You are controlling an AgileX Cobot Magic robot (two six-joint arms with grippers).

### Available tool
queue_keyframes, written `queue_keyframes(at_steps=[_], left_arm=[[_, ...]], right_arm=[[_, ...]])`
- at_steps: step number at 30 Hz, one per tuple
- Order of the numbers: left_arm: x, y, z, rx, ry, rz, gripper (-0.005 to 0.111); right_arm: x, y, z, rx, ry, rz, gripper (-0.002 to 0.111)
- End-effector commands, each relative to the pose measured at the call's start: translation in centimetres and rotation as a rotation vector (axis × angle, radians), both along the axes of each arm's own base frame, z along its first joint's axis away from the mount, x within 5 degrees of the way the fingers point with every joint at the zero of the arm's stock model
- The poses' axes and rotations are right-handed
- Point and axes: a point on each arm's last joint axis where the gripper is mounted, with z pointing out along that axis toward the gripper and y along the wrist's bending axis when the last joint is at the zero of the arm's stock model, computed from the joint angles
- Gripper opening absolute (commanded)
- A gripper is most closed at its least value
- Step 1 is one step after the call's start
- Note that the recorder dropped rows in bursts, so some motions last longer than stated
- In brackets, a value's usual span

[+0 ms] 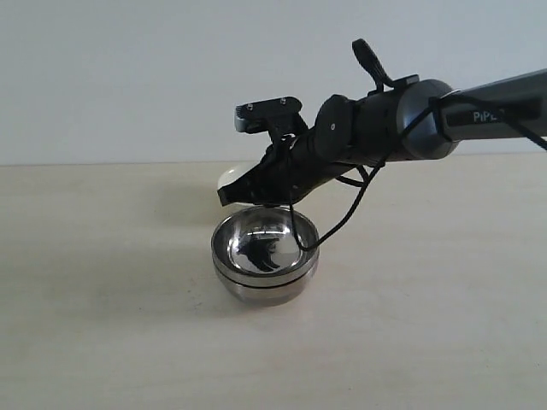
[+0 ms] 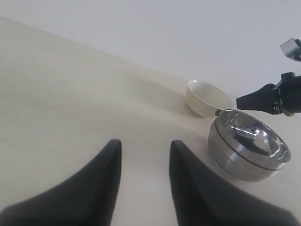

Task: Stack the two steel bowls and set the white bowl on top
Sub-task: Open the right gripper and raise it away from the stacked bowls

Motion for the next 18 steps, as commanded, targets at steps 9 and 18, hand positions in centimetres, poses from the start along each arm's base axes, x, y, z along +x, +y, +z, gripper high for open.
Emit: queue_keyframes(at_steps=[9,18], left_arm=[[0.0,0.0,-0.1,0.000,-0.001,0.003,0.032],[0.0,0.0,-0.1,0.000,-0.001,0.003,0.032]], right_arm=[[0.3,-0.4,3.0,0.015,-0.140,0.001,0.000],[3.2,-3.9,3.6,0.114,-0.197,-0.191,0.060]])
